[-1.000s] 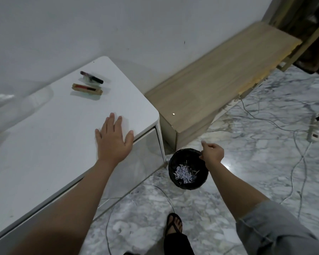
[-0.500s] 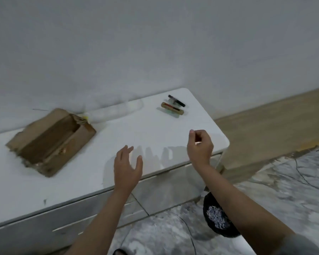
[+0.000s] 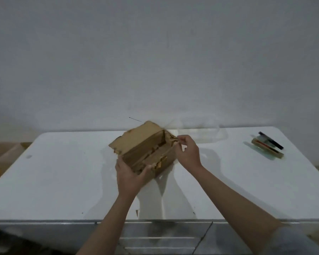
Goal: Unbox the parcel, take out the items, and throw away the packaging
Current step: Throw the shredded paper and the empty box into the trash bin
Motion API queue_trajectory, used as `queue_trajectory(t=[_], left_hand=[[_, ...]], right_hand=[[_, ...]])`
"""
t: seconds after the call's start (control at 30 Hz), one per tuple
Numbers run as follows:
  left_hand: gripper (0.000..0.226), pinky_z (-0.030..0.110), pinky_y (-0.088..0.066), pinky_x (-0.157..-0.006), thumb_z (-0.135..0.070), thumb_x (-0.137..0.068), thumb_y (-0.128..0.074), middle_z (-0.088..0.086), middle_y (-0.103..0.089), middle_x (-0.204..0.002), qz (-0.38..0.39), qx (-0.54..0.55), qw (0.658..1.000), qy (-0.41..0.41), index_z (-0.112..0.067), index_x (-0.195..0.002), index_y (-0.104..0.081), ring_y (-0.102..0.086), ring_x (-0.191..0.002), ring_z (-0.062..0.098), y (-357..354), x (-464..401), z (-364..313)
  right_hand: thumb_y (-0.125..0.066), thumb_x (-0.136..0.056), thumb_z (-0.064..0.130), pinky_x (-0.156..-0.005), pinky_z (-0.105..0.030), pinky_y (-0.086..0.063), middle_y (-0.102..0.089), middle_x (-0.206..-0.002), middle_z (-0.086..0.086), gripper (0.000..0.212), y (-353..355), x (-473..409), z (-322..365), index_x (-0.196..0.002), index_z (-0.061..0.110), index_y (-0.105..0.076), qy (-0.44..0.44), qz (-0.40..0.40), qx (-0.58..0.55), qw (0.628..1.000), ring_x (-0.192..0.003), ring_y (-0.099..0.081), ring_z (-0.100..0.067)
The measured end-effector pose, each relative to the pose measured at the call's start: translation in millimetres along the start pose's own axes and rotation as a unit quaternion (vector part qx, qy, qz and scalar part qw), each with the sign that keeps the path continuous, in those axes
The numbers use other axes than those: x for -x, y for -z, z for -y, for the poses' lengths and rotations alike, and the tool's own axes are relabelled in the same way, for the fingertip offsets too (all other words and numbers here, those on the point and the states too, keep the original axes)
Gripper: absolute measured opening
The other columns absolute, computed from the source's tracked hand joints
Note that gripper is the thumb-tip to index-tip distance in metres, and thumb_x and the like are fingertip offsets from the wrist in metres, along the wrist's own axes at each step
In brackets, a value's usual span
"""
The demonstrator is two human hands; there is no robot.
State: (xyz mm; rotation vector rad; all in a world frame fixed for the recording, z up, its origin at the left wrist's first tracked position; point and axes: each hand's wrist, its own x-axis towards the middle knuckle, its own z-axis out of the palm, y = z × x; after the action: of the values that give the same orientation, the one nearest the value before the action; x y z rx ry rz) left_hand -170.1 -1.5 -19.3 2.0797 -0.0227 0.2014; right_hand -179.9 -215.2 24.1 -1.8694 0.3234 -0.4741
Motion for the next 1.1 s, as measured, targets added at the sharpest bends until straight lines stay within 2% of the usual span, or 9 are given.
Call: queue_trajectory(t=[0.33,0.43,0.53,0.63,0.73,0.83,0.93,1.0,1.1], left_hand=[[0.111,0.048,-0.046,-0.099,-0.058,-0.053,-0.084,-0.001,-0.048,-0.133,0.086,0.025,0.994,-0.056,-0.028,-0.143,-0.027,-0.046,-0.126,0.019,23,-45,14],[0.118,0.047,-0.039,-0.107,-0.053,-0.052,-0.084,-0.005,-0.032,-0.142,0.113,0.044,0.991,-0.062,-0.035,-0.146,-0.014,-0.033,-0.135,0.017,33,-52,17],[0.125,0.041,-0.037,-0.11,-0.042,-0.049,-0.085,-0.012,-0.025,-0.14,0.127,0.082,0.987,-0.061,-0.038,-0.147,-0.008,-0.028,-0.136,0.01,41,-54,20],[0.137,0.042,-0.038,-0.108,-0.03,-0.046,-0.091,-0.012,-0.023,-0.137,0.132,0.066,0.988,-0.043,-0.045,-0.146,0.001,-0.031,-0.135,0.019,44,-59,18],[0.144,0.036,-0.037,-0.107,-0.014,-0.05,-0.094,-0.006,-0.021,-0.133,0.132,0.048,0.99,-0.011,-0.026,-0.15,0.01,-0.033,-0.13,0.02,43,-60,16],[0.126,0.029,-0.038,-0.106,-0.013,-0.052,-0.093,-0.001,-0.025,-0.127,0.141,0.036,0.989,-0.019,-0.018,-0.149,-0.014,-0.041,-0.118,0.01,46,-59,11],[0.112,0.014,-0.043,-0.096,-0.046,-0.035,-0.094,-0.004,-0.026,-0.123,0.144,0.067,0.987,-0.017,-0.023,-0.131,-0.041,-0.041,-0.11,-0.018,50,-52,10],[0.108,0.015,-0.039,-0.097,-0.069,-0.031,-0.081,-0.009,-0.027,-0.126,0.133,0.077,0.988,-0.006,-0.026,-0.126,-0.049,-0.031,-0.114,-0.025,52,-47,11],[0.063,0.03,-0.024,-0.114,-0.068,-0.069,-0.052,-0.01,-0.047,-0.13,0.14,0.071,0.987,-0.021,-0.031,-0.121,-0.054,-0.018,-0.134,-0.011,49,-41,10]], right_hand=[[-0.063,-0.085,0.026,-0.098,-0.037,-0.044,-0.053,-0.126,-0.006,0.045,-31,-32,-3,-0.127,0.016,-0.049,0.0,0.078,0.142,0.987,-0.119,-0.049,-0.024],[-0.064,-0.083,0.036,-0.095,-0.039,-0.046,-0.056,-0.123,-0.005,0.054,-33,-42,-2,-0.131,0.022,-0.045,-0.017,0.104,0.146,0.984,-0.117,-0.049,-0.024],[-0.064,-0.085,0.04,-0.093,-0.034,-0.04,-0.053,-0.12,0.0,0.063,-36,-43,2,-0.14,0.024,-0.037,-0.032,0.133,0.115,0.984,-0.117,-0.041,-0.022],[-0.065,-0.083,0.043,-0.099,-0.036,-0.034,-0.053,-0.122,0.013,0.081,-44,-38,-2,-0.148,0.024,-0.021,-0.032,0.141,0.066,0.987,-0.119,-0.034,-0.02],[-0.067,-0.078,0.052,-0.108,-0.045,-0.035,-0.047,-0.132,0.009,0.093,-46,-37,-5,-0.15,0.023,-0.016,-0.076,0.097,-0.004,0.992,-0.129,-0.037,-0.023],[-0.061,-0.088,0.039,-0.096,-0.034,-0.045,-0.044,-0.135,0.008,0.066,-41,-43,-1,-0.144,0.03,-0.029,-0.13,0.114,-0.114,0.978,-0.129,-0.042,-0.018],[-0.043,-0.093,0.053,-0.075,-0.026,-0.048,-0.056,-0.115,0.01,0.029,-33,-43,7,-0.114,0.035,-0.051,-0.178,0.136,-0.177,0.958,-0.111,-0.053,-0.017],[-0.04,-0.089,0.063,-0.09,-0.033,-0.049,-0.057,-0.124,0.005,0.041,-28,-44,3,-0.107,0.034,-0.064,-0.201,0.139,-0.214,0.946,-0.11,-0.055,-0.018],[-0.059,-0.077,0.061,-0.098,-0.032,-0.044,-0.058,-0.128,0.0,0.064,-24,-37,-2,-0.13,0.026,-0.055,-0.204,0.16,-0.191,0.947,-0.114,-0.056,-0.016]])
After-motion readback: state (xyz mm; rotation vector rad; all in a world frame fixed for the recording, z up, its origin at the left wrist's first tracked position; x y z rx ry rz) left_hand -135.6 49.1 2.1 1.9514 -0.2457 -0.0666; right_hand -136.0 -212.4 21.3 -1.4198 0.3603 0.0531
